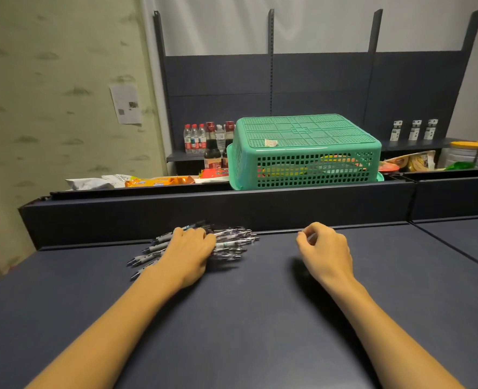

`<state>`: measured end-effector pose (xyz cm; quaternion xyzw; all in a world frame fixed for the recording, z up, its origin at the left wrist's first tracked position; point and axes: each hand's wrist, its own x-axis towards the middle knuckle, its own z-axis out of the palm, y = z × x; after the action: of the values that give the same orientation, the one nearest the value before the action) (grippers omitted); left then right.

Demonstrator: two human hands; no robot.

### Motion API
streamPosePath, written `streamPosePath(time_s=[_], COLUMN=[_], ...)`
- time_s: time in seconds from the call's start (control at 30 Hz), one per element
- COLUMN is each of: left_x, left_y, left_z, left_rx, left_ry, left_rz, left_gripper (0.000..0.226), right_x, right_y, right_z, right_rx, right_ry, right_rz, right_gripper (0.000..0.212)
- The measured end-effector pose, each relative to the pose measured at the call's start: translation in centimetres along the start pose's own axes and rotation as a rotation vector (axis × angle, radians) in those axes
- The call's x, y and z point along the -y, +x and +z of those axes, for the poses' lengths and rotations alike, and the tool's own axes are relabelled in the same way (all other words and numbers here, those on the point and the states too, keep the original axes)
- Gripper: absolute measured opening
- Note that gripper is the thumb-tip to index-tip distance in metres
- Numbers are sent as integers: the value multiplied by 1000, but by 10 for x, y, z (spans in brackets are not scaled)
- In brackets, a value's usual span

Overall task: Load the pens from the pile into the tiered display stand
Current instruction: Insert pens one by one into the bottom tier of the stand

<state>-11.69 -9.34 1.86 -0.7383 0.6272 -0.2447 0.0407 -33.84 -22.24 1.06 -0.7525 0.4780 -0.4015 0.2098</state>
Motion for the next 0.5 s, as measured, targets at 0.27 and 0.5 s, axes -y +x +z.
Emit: streamPosePath(time_s=[0.27, 0.5], left_x=[-1, 2], left_y=[-5, -1], left_z=[7, -2], left_rx=[42, 144], left_ry=[-119, -250], left_rz=[-71, -10], left_gripper=[18, 15], right_x=[0, 0], right_y=[-3, -4], right_z=[2, 3], right_rx=[17, 25], right_ry=[-24, -17], right_rz=[-2, -5], right_gripper=[15, 15])
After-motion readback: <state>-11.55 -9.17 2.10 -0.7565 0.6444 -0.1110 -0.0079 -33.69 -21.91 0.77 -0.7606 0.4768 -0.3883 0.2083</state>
